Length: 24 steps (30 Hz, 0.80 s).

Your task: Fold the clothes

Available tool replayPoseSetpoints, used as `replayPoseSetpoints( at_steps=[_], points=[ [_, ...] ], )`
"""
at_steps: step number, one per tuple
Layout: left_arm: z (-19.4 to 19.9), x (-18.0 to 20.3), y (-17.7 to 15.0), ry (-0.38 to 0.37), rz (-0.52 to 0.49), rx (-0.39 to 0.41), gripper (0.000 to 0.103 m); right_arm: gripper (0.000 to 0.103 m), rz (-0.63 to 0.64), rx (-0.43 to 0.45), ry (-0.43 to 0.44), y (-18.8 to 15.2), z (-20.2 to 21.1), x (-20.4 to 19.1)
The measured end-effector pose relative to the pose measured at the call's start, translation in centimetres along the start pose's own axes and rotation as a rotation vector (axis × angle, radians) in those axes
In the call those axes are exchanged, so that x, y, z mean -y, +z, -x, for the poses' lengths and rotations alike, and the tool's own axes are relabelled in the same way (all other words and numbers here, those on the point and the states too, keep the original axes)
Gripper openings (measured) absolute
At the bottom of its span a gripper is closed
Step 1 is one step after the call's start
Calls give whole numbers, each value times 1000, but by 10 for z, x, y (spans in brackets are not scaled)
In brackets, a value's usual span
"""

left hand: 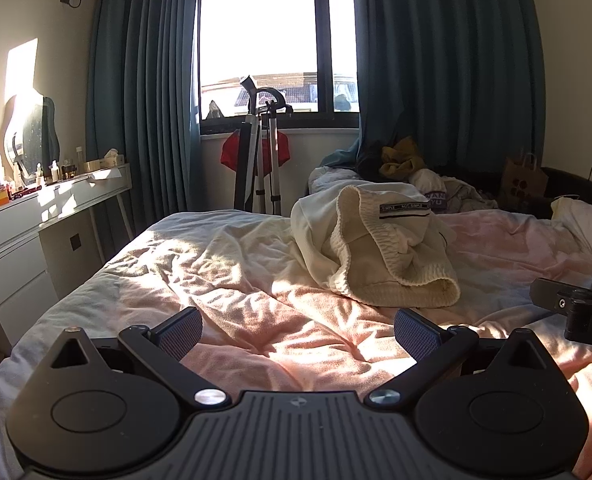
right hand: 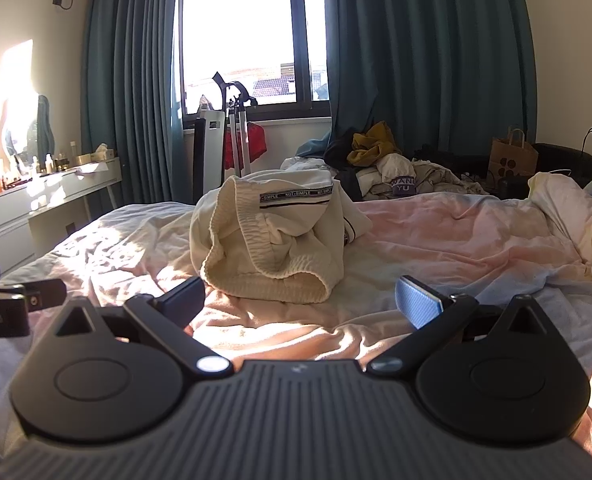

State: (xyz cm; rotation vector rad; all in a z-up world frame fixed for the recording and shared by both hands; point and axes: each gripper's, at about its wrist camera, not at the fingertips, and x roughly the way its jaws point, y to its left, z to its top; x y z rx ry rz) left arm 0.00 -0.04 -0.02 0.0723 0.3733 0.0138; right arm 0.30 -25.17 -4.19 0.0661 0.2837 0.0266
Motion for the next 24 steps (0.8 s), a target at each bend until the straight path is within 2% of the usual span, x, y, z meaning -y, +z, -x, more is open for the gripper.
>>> replayPoseSetpoints(
  at_steps=[11, 24],
  points=[
    [6, 4, 0, -24, -11, 24, 103, 103, -13, -2, -3, -3, -1, 2],
    [5, 2, -1, -33, -8, 16, 103, 103, -17, -4, -9, -1, -1, 1]
  ],
)
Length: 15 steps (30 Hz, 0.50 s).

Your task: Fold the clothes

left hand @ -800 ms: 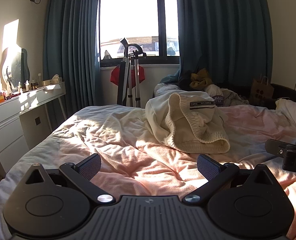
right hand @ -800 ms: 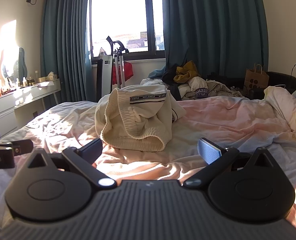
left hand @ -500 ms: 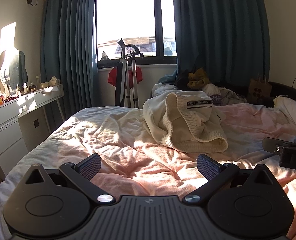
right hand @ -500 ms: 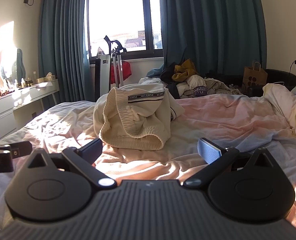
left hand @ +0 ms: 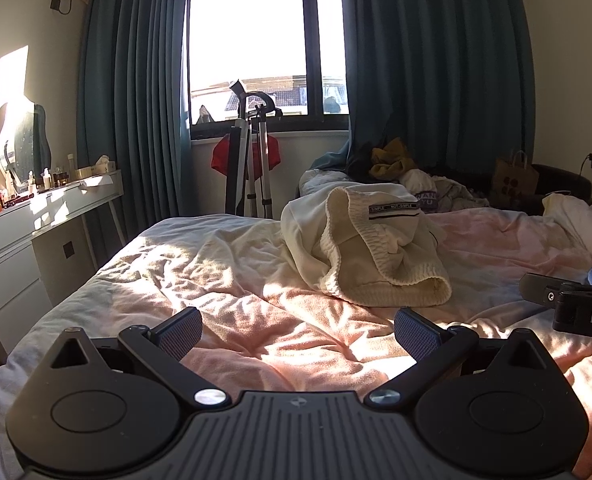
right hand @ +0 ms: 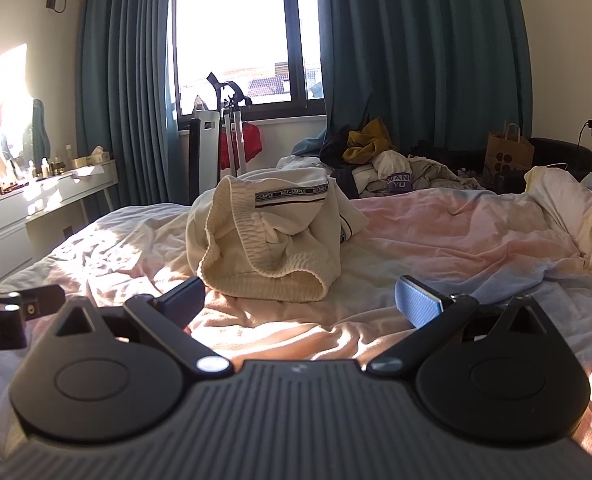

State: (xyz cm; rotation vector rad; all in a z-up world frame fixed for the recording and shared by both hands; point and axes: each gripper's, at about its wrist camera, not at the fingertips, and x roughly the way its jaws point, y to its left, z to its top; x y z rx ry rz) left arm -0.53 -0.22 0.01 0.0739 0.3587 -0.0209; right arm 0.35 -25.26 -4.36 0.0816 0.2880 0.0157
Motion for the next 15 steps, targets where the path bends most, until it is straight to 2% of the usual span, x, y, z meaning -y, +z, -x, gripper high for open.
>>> replayPoseSetpoints(
  at_steps=[15],
  points=[
    [0, -2, -1, -10, -5, -4, 103, 103, 4, 6, -15, 1, 1, -4]
  ],
)
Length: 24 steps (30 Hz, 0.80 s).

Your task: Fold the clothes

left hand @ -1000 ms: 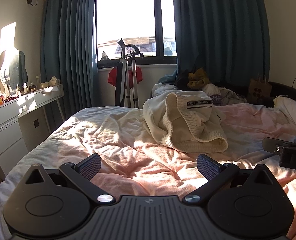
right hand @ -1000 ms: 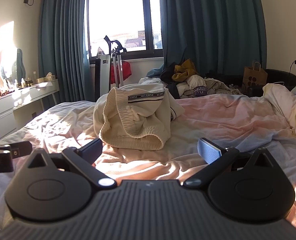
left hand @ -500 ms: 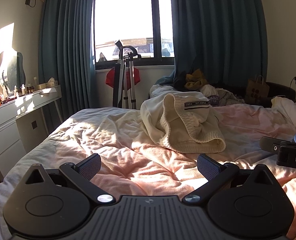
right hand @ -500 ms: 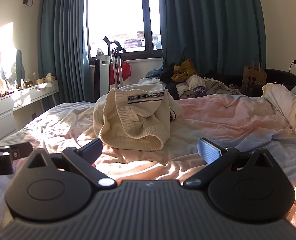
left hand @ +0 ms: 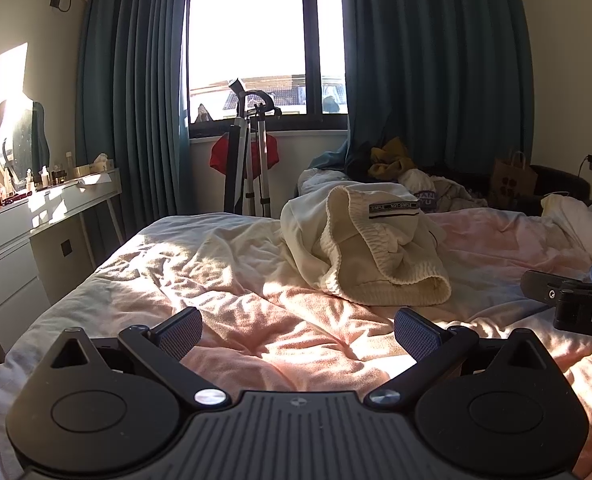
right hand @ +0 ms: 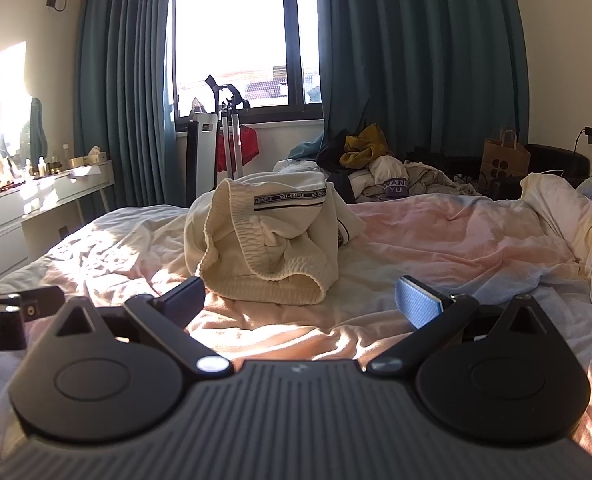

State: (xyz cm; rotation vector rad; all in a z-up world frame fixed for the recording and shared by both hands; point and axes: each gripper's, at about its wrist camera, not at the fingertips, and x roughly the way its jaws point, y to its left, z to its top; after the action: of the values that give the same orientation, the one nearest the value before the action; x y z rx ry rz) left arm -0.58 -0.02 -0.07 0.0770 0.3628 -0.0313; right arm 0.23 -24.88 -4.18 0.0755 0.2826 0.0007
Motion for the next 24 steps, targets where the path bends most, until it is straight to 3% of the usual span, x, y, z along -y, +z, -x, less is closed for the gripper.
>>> replayPoseSetpoints(
  at_steps=[24],
  points=[
    [-11, 3, 3, -24, -2, -13, 103, 103, -40, -18, -33, -3, -8, 7]
  ],
)
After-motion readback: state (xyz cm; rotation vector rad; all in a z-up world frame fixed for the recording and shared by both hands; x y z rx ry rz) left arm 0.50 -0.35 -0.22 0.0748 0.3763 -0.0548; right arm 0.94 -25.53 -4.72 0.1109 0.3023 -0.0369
